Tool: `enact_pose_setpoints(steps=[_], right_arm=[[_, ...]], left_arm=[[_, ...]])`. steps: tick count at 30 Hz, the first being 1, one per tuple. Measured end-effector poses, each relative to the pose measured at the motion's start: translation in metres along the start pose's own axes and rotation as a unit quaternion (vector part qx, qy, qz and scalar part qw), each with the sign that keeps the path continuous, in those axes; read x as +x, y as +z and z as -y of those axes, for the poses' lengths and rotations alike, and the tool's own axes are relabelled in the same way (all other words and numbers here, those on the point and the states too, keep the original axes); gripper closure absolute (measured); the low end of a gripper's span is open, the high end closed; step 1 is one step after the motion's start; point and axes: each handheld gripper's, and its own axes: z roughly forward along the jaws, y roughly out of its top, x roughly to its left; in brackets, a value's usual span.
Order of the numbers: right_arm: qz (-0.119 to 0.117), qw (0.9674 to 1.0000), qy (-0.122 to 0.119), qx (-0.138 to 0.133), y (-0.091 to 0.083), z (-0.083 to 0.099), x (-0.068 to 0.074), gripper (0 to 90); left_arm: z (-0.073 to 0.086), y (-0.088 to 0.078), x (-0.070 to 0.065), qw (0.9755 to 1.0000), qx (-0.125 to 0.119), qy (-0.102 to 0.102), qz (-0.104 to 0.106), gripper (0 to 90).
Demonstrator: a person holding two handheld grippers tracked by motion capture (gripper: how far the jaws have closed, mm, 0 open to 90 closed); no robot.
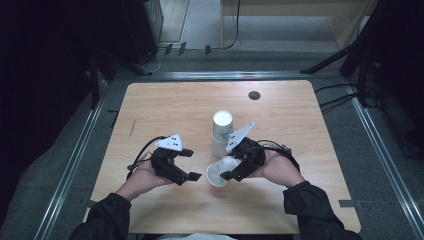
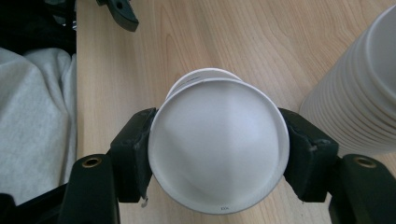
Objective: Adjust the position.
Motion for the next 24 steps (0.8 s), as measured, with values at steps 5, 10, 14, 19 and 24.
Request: enact_pose_setpoints(steps=[5, 10, 14, 19, 24], right_arm=[[-0.008, 0.9998, 0.006, -0.018, 0.006, 0.004, -0.002, 34.8], [-0.022, 0.999, 0.011, -0.037, 0.011, 0.006, -0.001, 34.9], [-0.029, 0.9984, 0.005, -0.049, 0.014, 0.005, 0.0, 35.0], [-0.042, 0.9963, 0.0, -0.075, 0.012, 0.003, 0.001, 35.0], [-0.062, 0.9925, 0.012, -0.105, 0.008, 0.001, 0.001, 35.1]], left_arm=[[0.0, 0.002, -0.001, 1.0, -0.002, 0.004, 0.002, 8.5], [-0.003, 0.006, -0.006, 0.9998, -0.003, 0.015, 0.011, 8.5], [-0.003, 0.009, -0.009, 0.9996, 0.0, 0.024, 0.018, 8.5], [-0.002, 0.01, -0.009, 0.9993, -0.003, 0.027, 0.025, 8.5], [-0.003, 0.014, -0.014, 0.9987, -0.009, 0.036, 0.035, 8.5]])
